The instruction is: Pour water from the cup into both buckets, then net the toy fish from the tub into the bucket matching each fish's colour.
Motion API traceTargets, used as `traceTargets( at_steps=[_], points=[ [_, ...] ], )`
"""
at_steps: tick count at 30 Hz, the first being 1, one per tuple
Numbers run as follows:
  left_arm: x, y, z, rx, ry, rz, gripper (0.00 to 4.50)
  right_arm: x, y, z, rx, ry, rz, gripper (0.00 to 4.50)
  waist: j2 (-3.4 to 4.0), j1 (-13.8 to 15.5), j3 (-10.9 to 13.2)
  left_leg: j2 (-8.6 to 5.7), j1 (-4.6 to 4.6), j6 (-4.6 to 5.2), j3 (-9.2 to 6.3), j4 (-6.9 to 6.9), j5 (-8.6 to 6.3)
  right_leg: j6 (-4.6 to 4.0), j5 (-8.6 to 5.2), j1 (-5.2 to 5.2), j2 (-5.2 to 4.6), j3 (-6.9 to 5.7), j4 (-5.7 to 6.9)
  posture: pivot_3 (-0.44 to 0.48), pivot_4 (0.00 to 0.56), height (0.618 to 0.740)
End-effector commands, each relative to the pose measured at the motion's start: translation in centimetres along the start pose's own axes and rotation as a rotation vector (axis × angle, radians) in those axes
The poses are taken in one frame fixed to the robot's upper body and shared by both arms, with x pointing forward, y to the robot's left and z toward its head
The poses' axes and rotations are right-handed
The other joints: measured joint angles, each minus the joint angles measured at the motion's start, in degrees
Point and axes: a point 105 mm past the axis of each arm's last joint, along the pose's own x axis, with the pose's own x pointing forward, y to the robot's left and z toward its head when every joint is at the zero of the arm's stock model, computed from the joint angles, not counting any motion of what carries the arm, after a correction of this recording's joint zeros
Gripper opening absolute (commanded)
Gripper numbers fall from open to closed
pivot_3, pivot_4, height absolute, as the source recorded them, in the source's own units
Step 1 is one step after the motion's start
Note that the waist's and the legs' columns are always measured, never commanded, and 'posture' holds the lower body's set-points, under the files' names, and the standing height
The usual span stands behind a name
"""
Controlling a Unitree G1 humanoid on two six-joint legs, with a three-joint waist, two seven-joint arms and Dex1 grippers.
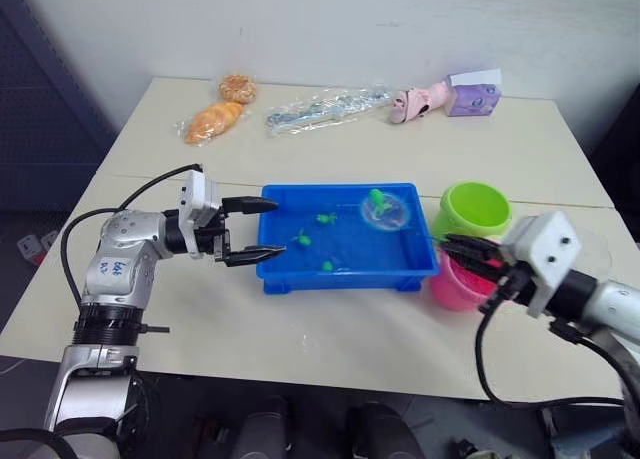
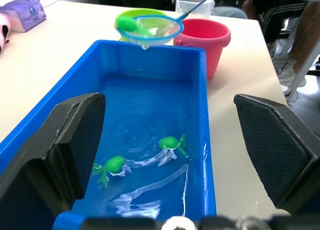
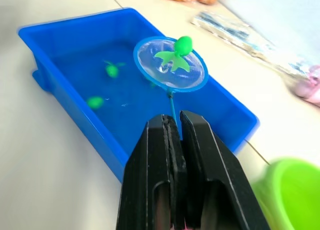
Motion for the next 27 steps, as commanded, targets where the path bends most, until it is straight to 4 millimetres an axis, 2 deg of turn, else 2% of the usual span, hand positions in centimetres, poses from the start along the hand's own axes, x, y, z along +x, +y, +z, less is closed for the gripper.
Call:
traceTargets(
  at_steps=[1, 4, 8, 11, 16, 18, 27],
  points=[
    [0.7, 0.2, 1.4, 0.025, -0.069, -0.028, 4.44, -2.6, -2.3, 0.9, -0.092, -0.010, -0.137, 0.00, 0.00, 0.00, 0.00, 0.00, 0.00, 0.00, 0.00, 0.01, 0.00, 0.00, 0.00, 0.01, 0.01, 0.00, 0.00, 0.000, 0.150, 0.740],
    [1.2, 0.1, 1.4, 0.007, -0.089, -0.041, 4.44, -3.9, -3.3, 0.0, -0.146, 0.045, -0.195, 0.00, 0.00, -0.14, 0.00, 0.01, 0.05, -0.02, 0.01, -0.01, 0.01, 0.00, 0.00, 0.02, 0.04, 0.01, 0.00, 0.000, 0.150, 0.740],
    [2.5, 0.0, 1.9, -0.001, -0.136, -0.052, 4.44, -5.6, -5.6, -1.0, -0.185, 0.069, -0.322, 0.00, 0.00, -0.03, 0.00, 0.01, 0.06, -0.06, 0.03, 0.02, 0.03, 0.00, 0.00, 0.02, 0.08, 0.03, 0.01, 0.000, 0.150, 0.740],
    [3.4, -0.2, 2.1, -0.012, -0.160, -0.059, 4.44, -6.3, -7.1, -2.1, -0.234, 0.119, -0.373, 0.00, 0.00, 0.01, 0.00, 0.01, 0.07, -0.05, 0.03, 0.05, 0.04, 0.01, 0.00, 0.03, 0.07, 0.04, 0.00, 0.000, 0.150, 0.740],
    [4.8, -0.7, 2.7, -0.025, -0.189, -0.077, 4.44, -6.1, -8.4, -3.5, -0.385, 0.189, -0.370, 0.00, 0.00, -0.04, 0.00, 0.01, 0.10, -0.09, 0.07, 0.03, 0.06, 0.01, 0.00, 0.02, 0.08, 0.06, -0.02, 0.000, 0.150, 0.740],
    [5.3, -0.9, 2.9, -0.031, -0.200, -0.079, 4.44, -5.8, -8.9, -4.0, -0.513, 0.223, -0.361, 0.00, 0.00, -0.05, 0.00, 0.03, 0.11, -0.12, 0.07, 0.04, 0.08, 0.01, 0.00, 0.02, 0.11, 0.07, -0.02, 0.000, 0.150, 0.740],
    [6.8, -1.6, 3.9, -0.052, -0.214, -0.074, 4.44, -5.1, -10.3, -6.6, -0.880, 0.345, -0.318, 0.00, 0.02, 0.00, 0.00, 0.02, 0.12, -0.21, 0.09, 0.05, 0.17, 0.01, -0.01, 0.02, 0.12, 0.08, -0.03, 0.000, 0.150, 0.740]
  ],
)
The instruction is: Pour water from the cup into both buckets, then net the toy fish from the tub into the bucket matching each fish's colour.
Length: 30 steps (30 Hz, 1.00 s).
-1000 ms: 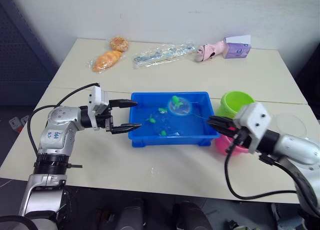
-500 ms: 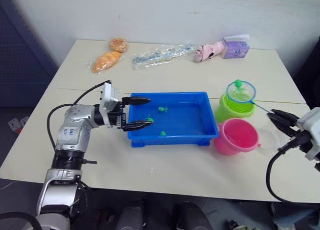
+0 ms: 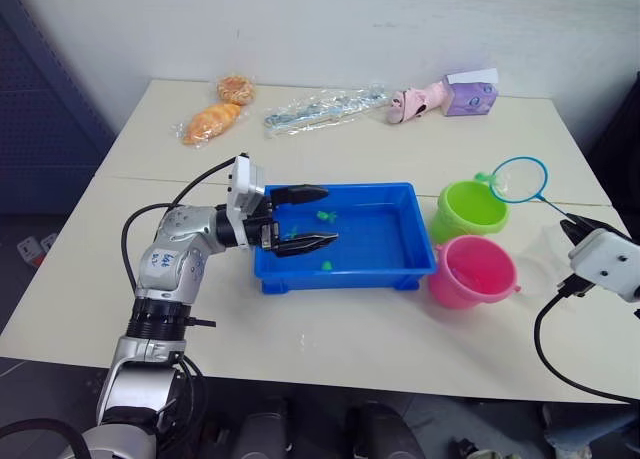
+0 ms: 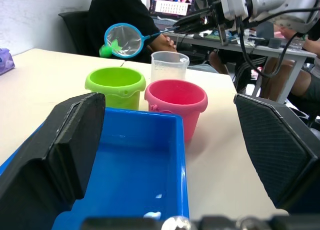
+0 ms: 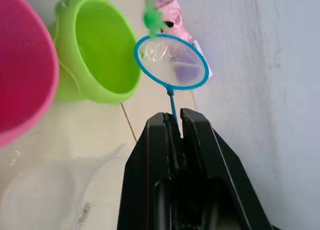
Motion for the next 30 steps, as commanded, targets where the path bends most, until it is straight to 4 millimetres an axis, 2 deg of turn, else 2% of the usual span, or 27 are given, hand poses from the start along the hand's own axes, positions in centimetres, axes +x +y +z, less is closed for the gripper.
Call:
traceTargets(
  at_steps=[1, 6, 10, 13, 15, 17, 19, 21, 25, 30],
  points=[
    [0.7, -0.5, 1.1, 0.027, -0.024, -0.016, 4.44, 0.3, -0.4, -0.1, -0.168, -0.009, -0.004, 0.00, 0.01, 0.00, 0.00, -0.01, 0.00, 0.00, 0.00, -0.01, 0.01, 0.00, 0.00, 0.00, 0.00, 0.00, 0.00, 0.000, 0.150, 0.740],
    [1.0, -0.5, 1.6, 0.035, -0.027, -0.013, 4.44, 0.0, -0.2, -1.1, -0.214, 0.005, -0.018, 0.00, 0.01, 0.01, 0.00, 0.01, 0.00, -0.02, 0.00, -0.02, 0.03, 0.00, 0.00, 0.00, 0.02, 0.00, -0.02, 0.000, 0.150, 0.740],
    [0.6, -0.4, 1.9, 0.044, -0.022, 0.002, 4.44, -0.3, -2.2, 0.4, -0.236, -0.060, -0.137, 0.00, 0.01, -0.07, 0.00, 0.01, 0.01, -0.04, 0.01, -0.02, 0.05, 0.00, 0.00, 0.00, 0.03, 0.01, -0.01, 0.000, 0.150, 0.740],
    [0.3, -0.4, 1.8, 0.042, -0.016, 0.008, 4.44, -0.4, -2.2, 1.0, -0.206, -0.092, -0.135, 0.00, 0.01, 0.00, 0.00, 0.02, 0.01, -0.05, 0.01, -0.02, 0.06, 0.00, 0.00, 0.00, 0.04, 0.01, 0.00, 0.000, 0.150, 0.740],
    [-0.5, -0.2, 1.5, 0.034, 0.004, 0.025, 4.44, -0.2, -1.1, 2.3, 0.104, -0.165, -0.080, 0.00, 0.01, 0.03, 0.00, 0.02, 0.01, -0.06, 0.01, -0.01, 0.06, 0.00, 0.00, 0.01, 0.04, 0.01, -0.01, 0.000, 0.150, 0.740],
    [-1.6, 0.1, 1.1, 0.027, 0.029, 0.051, 4.44, 0.2, -1.1, 4.6, 0.369, -0.271, -0.060, 0.00, 0.01, -0.16, 0.00, 0.12, 0.03, -0.06, -0.01, -0.02, 0.06, 0.00, 0.00, 0.06, 0.11, 0.00, -0.08, 0.000, 0.150, 0.740],
    [-2.8, 0.5, 0.8, 0.027, 0.053, 0.078, 4.44, 0.7, -1.1, 6.7, 0.529, -0.338, 0.007, 0.00, 0.22, -0.43, 0.08, 0.14, 0.06, -0.06, -0.01, -0.02, 0.06, 0.00, 0.00, 0.07, 0.13, 0.01, -0.01, 0.000, 0.150, 0.740],
    [-4.3, 0.9, 0.6, 0.035, 0.073, 0.112, 4.44, 1.2, -0.1, 8.9, 0.609, -0.370, 0.151, 0.00, 0.24, -0.31, 0.09, 0.13, 0.08, -0.04, 0.00, 0.02, 0.09, 0.00, 0.00, 0.06, 0.10, 0.03, 0.05, 0.000, 0.150, 0.740],
    [-7.1, 1.4, 0.4, 0.067, 0.117, 0.181, 4.44, 2.1, 2.1, 11.8, 0.540, -0.373, 0.373, 0.00, 0.25, -0.19, 0.09, 0.15, 0.09, -0.02, -0.06, -0.03, 0.09, -0.01, 0.00, 0.04, 0.07, 0.02, 0.02, 0.000, 0.150, 0.740],
    [-10.0, 1.6, -0.1, 0.106, 0.201, 0.234, 4.44, 3.9, 4.8, 12.7, 0.285, -0.368, 0.522, 0.00, 0.24, -0.03, 0.10, 0.09, 0.00, 0.10, -0.06, -0.05, 0.00, -0.01, 0.00, 0.00, -0.03, 0.01, -0.08, 0.000, 0.150, 0.740]
  ],
)
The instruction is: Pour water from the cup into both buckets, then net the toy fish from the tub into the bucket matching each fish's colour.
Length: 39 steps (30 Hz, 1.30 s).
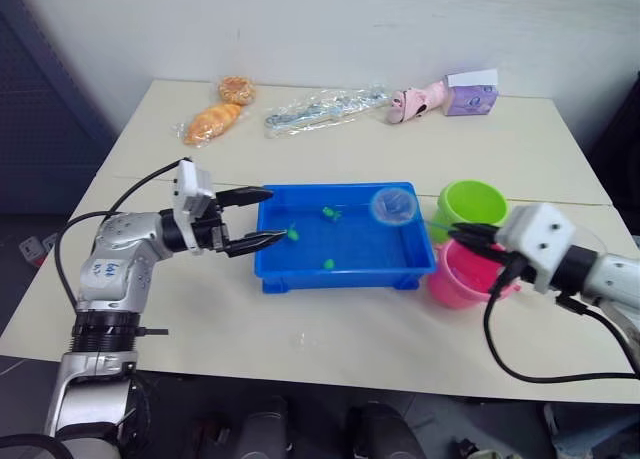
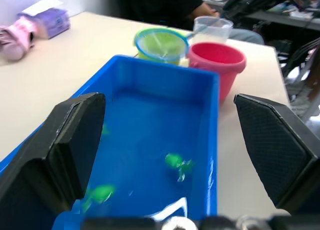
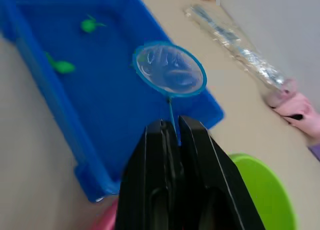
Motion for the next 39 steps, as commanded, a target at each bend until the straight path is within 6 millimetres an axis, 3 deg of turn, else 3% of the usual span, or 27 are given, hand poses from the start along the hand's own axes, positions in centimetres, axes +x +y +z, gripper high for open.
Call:
traceTargets(
  at_steps=[1, 5, 14, 22, 25, 32, 39],
  points=[
    [-1.9, 0.8, 0.2, 0.068, 0.044, 0.042, 4.44, 1.6, 0.7, -0.5, -0.168, 0.038, 0.099, 0.00, -0.01, 0.01, 0.00, 0.00, -0.02, 0.02, 0.00, 0.05, -0.01, 0.00, 0.00, -0.01, -0.01, 0.00, 0.00, 0.000, 0.150, 0.740],
    [-4.0, 1.1, -0.6, 0.080, 0.135, 0.019, 4.44, 3.6, 0.7, -1.1, -0.262, 0.051, 0.192, 0.00, -0.01, -0.20, 0.01, -0.07, -0.03, 0.04, 0.02, 0.06, -0.02, 0.00, 0.00, -0.05, -0.06, 0.00, 0.02, 0.000, 0.150, 0.740],
    [-4.1, 0.5, -0.2, 0.087, 0.150, -0.029, 4.44, 5.9, 0.8, -2.0, -0.316, 0.048, 0.272, 0.00, -0.01, -0.19, 0.01, -0.08, -0.06, 0.03, 0.02, 0.06, -0.02, 0.00, 0.00, -0.10, -0.08, -0.03, 0.12, 0.000, 0.150, 0.740],
    [-3.7, -0.3, -0.5, 0.089, 0.172, -0.088, 4.44, 7.6, 2.2, -0.8, -0.294, -0.023, 0.360, 0.00, 0.00, -0.81, 0.02, -0.05, -0.05, 0.00, 0.02, 0.06, 0.00, 0.00, 0.00, -0.12, -0.06, -0.04, 0.17, 0.000, 0.150, 0.740],
    [-3.6, -0.3, -0.6, 0.091, 0.179, -0.098, 4.44, 8.1, 2.6, 0.3, -0.211, -0.083, 0.376, 0.00, 0.00, -1.03, 0.02, -0.05, -0.05, -0.01, 0.02, 0.07, 0.00, 0.00, 0.00, -0.11, -0.06, -0.04, 0.19, 0.000, 0.150, 0.740],
    [-3.6, -0.3, -0.5, 0.092, 0.179, -0.104, 4.44, 7.1, 1.3, 2.0, 0.026, -0.185, 0.310, 0.00, 0.00, -1.37, 0.02, -0.06, -0.05, 0.00, 0.01, 0.07, 0.00, 0.00, 0.00, -0.11, -0.07, -0.05, 0.31, 0.000, 0.150, 0.740],
    [-1.2, -0.7, 2.7, 0.119, 0.079, -0.160, 4.44, 3.6, -0.2, 2.4, 0.145, -0.251, 0.196, 0.00, -0.01, -0.75, 0.03, -0.07, -0.07, 0.05, -0.03, 0.04, -0.03, 0.00, 0.00, -0.08, -0.09, -0.07, 0.30, 0.000, 0.150, 0.740]
  ],
)
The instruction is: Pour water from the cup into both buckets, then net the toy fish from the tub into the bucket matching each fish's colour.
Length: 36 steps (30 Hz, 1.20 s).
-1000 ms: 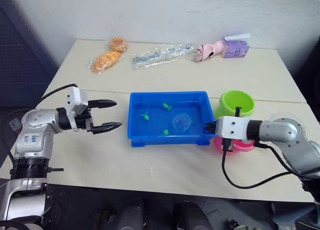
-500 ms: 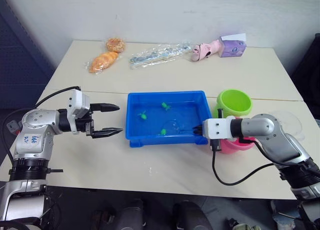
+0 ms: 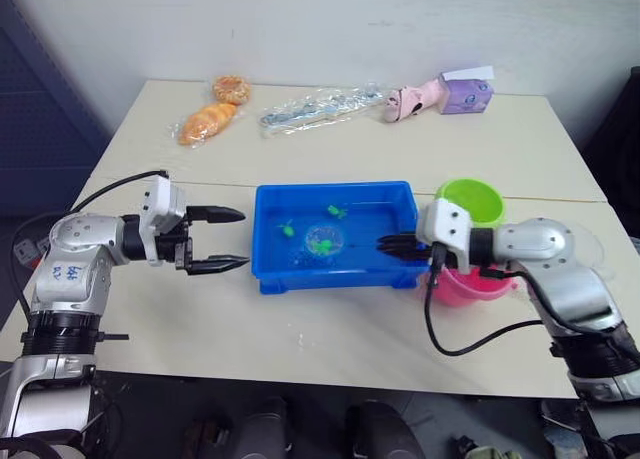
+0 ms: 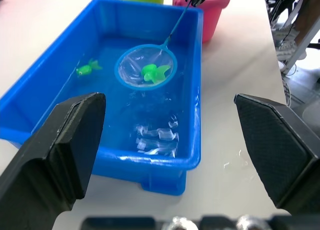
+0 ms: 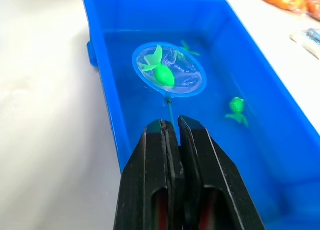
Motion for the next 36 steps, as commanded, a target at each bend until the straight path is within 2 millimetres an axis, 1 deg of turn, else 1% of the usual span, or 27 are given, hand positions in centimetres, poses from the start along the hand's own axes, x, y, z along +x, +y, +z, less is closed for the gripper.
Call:
traceTargets(
  at_steps=[1, 2, 3, 6, 7, 10, 14, 15, 17, 21, 24, 26, 28, 30, 32, 36],
  points=[
    [1.2, -0.1, 3.1, 0.084, -0.067, -0.038, 4.44, -2.7, -0.6, 1.8, 0.002, -0.093, -0.114, 0.00, 0.00, 0.35, 0.00, 0.00, -0.01, 0.03, 0.00, 0.00, -0.02, 0.00, 0.00, 0.02, 0.00, 0.00, -0.03, 0.000, 0.150, 0.740],
    [1.3, -0.1, 3.3, 0.086, -0.071, -0.039, 4.44, -3.1, -0.8, 1.9, 0.008, -0.100, -0.143, 0.00, 0.00, 0.43, 0.00, -0.02, -0.01, 0.04, 0.00, 0.00, -0.03, 0.00, 0.00, 0.03, 0.00, 0.00, -0.04, 0.000, 0.150, 0.740],
    [1.8, 0.0, 3.6, 0.083, -0.088, -0.037, 4.44, -4.1, -0.7, 2.0, 0.007, -0.103, -0.184, 0.00, 0.00, 0.46, 0.00, -0.02, -0.01, 0.04, 0.00, 0.00, -0.03, 0.00, 0.00, 0.03, -0.01, 0.00, -0.04, 0.000, 0.150, 0.740],
    [3.0, 0.1, 4.4, 0.048, -0.137, -0.044, 4.44, -6.3, -0.5, 2.0, -0.008, -0.095, -0.257, 0.00, 0.00, 0.78, 0.00, -0.02, 0.00, 0.03, 0.01, -0.01, -0.02, 0.00, 0.00, 0.02, 0.01, 0.00, -0.05, 0.000, 0.150, 0.740],
    [3.2, 0.1, 4.6, 0.039, -0.147, -0.048, 4.44, -6.6, -0.4, 2.1, -0.012, -0.091, -0.267, 0.00, 0.00, 0.87, 0.00, -0.02, 0.00, 0.03, 0.01, -0.01, -0.02, 0.00, 0.00, 0.02, 0.03, 0.00, -0.05, 0.000, 0.150, 0.740],
    [5.0, -0.1, 5.5, 0.025, -0.184, -0.098, 4.44, -9.1, -0.6, 1.8, -0.008, -0.052, -0.357, 0.00, 0.00, 1.04, 0.01, -0.02, 0.00, 0.02, 0.01, 0.02, -0.02, 0.00, 0.00, 0.03, 0.04, 0.00, -0.06, 0.000, 0.150, 0.740],
    [6.5, -0.2, 6.7, 0.026, -0.233, -0.136, 4.44, -12.3, -1.1, 1.3, -0.008, 0.003, -0.473, 0.00, -0.01, 1.23, 0.01, -0.04, 0.00, 0.03, 0.01, 0.02, -0.02, 0.01, 0.00, 0.09, 0.04, 0.00, -0.16, 0.000, 0.150, 0.740],
    [6.6, -0.2, 6.8, 0.024, -0.239, -0.141, 4.44, -12.8, -1.2, 1.3, -0.010, 0.012, -0.492, 0.00, -0.01, 1.25, 0.01, -0.05, 0.00, 0.03, 0.01, 0.00, -0.02, 0.01, 0.00, 0.10, 0.04, 0.00, -0.15, 0.000, 0.150, 0.740],
    [7.1, -0.3, 6.9, 0.013, -0.249, -0.159, 4.44, -14.1, -1.4, 0.7, -0.003, 0.042, -0.540, 0.00, -0.01, 1.09, 0.01, -0.05, 0.00, 0.01, 0.02, 0.00, -0.01, 0.01, 0.00, 0.10, 0.06, 0.00, -0.15, 0.000, 0.150, 0.740],
    [8.1, -1.0, 6.6, 0.002, -0.257, -0.209, 4.44, -16.9, -2.5, -1.2, -0.014, 0.145, -0.675, 0.00, -0.01, 1.00, 0.01, -0.02, 0.03, -0.06, 0.04, 0.01, 0.04, 0.01, 0.00, 0.10, 0.11, 0.01, -0.18, 0.000, 0.150, 0.740],
    [8.5, -1.2, 6.5, 0.000, -0.259, -0.222, 4.44, -18.1, -3.1, -2.5, -0.066, 0.228, -0.728, 0.00, 0.00, 1.05, 0.01, -0.03, 0.05, -0.08, 0.05, 0.02, 0.08, 0.02, 0.00, 0.09, 0.11, 0.04, -0.18, 0.000, 0.150, 0.740],
    [8.7, -1.2, 6.4, -0.003, -0.263, -0.230, 4.44, -18.8, -3.7, -3.6, -0.142, 0.304, -0.756, 0.00, 0.00, 1.05, 0.01, -0.03, 0.05, -0.08, 0.05, 0.01, 0.08, 0.02, 0.00, 0.09, 0.11, 0.04, -0.19, 0.000, 0.150, 0.740],
    [8.9, -1.3, 6.2, -0.004, -0.263, -0.234, 4.44, -19.2, -4.3, -4.5, -0.241, 0.382, -0.776, 0.00, 0.00, 0.99, 0.01, -0.03, 0.05, -0.08, 0.06, 0.01, 0.08, 0.02, 0.00, 0.09, 0.11, 0.04, -0.19, 0.000, 0.150, 0.740],
    [9.1, -1.4, 6.0, -0.004, -0.259, -0.241, 4.44, -19.2, -4.6, -5.2, -0.367, 0.472, -0.748, 0.00, 0.00, 1.01, 0.01, -0.03, 0.06, -0.09, 0.09, 0.01, 0.09, 0.02, 0.00, 0.07, 0.12, 0.06, -0.18, 0.000, 0.150, 0.740],
    [9.1, -1.5, 5.9, -0.004, -0.256, -0.244, 4.44, -19.0, -4.6, -5.8, -0.489, 0.539, -0.693, 0.00, 0.03, 1.00, 0.02, -0.03, 0.06, -0.11, 0.10, 0.00, 0.11, 0.02, 0.00, 0.05, 0.12, 0.07, -0.17, 0.000, 0.150, 0.740],
    [9.1, -1.5, 5.8, -0.006, -0.256, -0.238, 4.44, -19.3, -5.3, -5.9, -0.685, 0.612, -0.687, 0.00, 0.03, 1.00, 0.02, -0.02, 0.05, -0.11, 0.12, 0.00, 0.12, 0.02, 0.00, 0.04, 0.13, 0.08, -0.17, 0.000, 0.150, 0.740]
  ],
)
